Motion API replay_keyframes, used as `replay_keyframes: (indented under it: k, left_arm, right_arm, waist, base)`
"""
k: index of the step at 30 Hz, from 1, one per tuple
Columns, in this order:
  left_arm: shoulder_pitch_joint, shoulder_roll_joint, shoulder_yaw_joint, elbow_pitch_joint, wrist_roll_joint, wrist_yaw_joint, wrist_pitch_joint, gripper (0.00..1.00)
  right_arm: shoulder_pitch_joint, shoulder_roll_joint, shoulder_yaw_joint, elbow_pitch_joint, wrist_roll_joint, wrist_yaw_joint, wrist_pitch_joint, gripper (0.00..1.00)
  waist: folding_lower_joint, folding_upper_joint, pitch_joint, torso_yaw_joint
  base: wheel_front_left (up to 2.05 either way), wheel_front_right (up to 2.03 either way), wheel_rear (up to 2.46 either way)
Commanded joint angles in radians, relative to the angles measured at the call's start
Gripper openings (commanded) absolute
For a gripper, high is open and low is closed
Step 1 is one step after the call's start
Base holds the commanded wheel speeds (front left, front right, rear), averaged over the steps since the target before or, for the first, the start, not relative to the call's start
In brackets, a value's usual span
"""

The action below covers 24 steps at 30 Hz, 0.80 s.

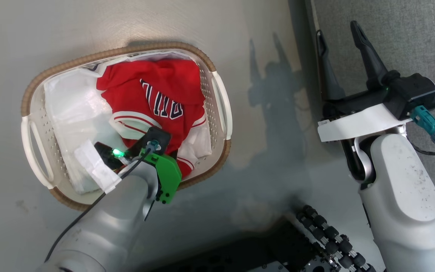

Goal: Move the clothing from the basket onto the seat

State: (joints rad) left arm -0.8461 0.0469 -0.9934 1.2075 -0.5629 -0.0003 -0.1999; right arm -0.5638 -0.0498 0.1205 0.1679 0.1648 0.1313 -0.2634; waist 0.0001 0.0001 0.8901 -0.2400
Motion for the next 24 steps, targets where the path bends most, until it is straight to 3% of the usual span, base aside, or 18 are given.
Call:
replay_keyframes:
  k: [1, 11, 19, 20, 21, 22, 24]
  left_arm:
    - [-0.029, 0.007, -0.004, 0.013, -0.004, 0.018, 0.005, 1.0]
    - [-0.089, 0.007, -0.022, 0.057, -0.011, 0.07, 0.023, 1.0]
    - [-0.095, 0.007, -0.018, 0.07, -0.039, 0.046, 0.032, 1.0]
    - [-0.094, 0.007, -0.02, 0.072, -0.039, 0.041, 0.031, 0.88]
    - [-0.094, 0.007, -0.022, 0.073, -0.039, 0.036, 0.025, 0.35]
    - [-0.094, 0.007, -0.023, 0.074, -0.04, 0.034, 0.02, 0.0]
    - [-0.093, 0.013, -0.023, 0.076, -0.042, 0.026, 0.012, 0.0]
  right_arm:
    - [-0.01, -0.003, 0.0, -0.005, 0.007, -0.001, -0.002, 1.0]
    - [-0.016, -0.003, -0.008, -0.018, 0.023, -0.001, -0.002, 1.0]
    - [-0.021, -0.003, -0.008, -0.024, 0.03, -0.001, -0.002, 1.0]
    - [-0.021, -0.003, -0.007, -0.023, 0.031, -0.001, -0.002, 1.0]
    - [-0.023, -0.003, -0.005, -0.021, 0.031, -0.001, -0.002, 1.0]
    - [-0.024, -0.003, -0.004, -0.02, 0.032, -0.001, -0.002, 1.0]
    - [-0.026, -0.003, 0.001, -0.019, 0.035, -0.001, -0.002, 1.0]
  waist:
    - [-0.0001, -0.0001, 0.013, -0.004]
    - [-0.0001, -0.0001, 0.051, -0.002]
    - [-0.0001, -0.0001, 0.065, 0.006]
    - [-0.0001, -0.0001, 0.066, 0.006]
    - [-0.0001, -0.0001, 0.065, 0.007]
    - [-0.0001, -0.0001, 0.064, 0.007]
    - [-0.0001, -0.0001, 0.062, 0.007]
  base:
    - [0.0, 0.0, 0.0]
    - [0.0, 0.0, 0.0]
    - [0.0, 0.0, 0.0]
    - [0.0, 0.0, 0.0]
    - [0.0, 0.0, 0.0]
    - [0.0, 0.0, 0.0]
    - [0.0, 0.0, 0.0]
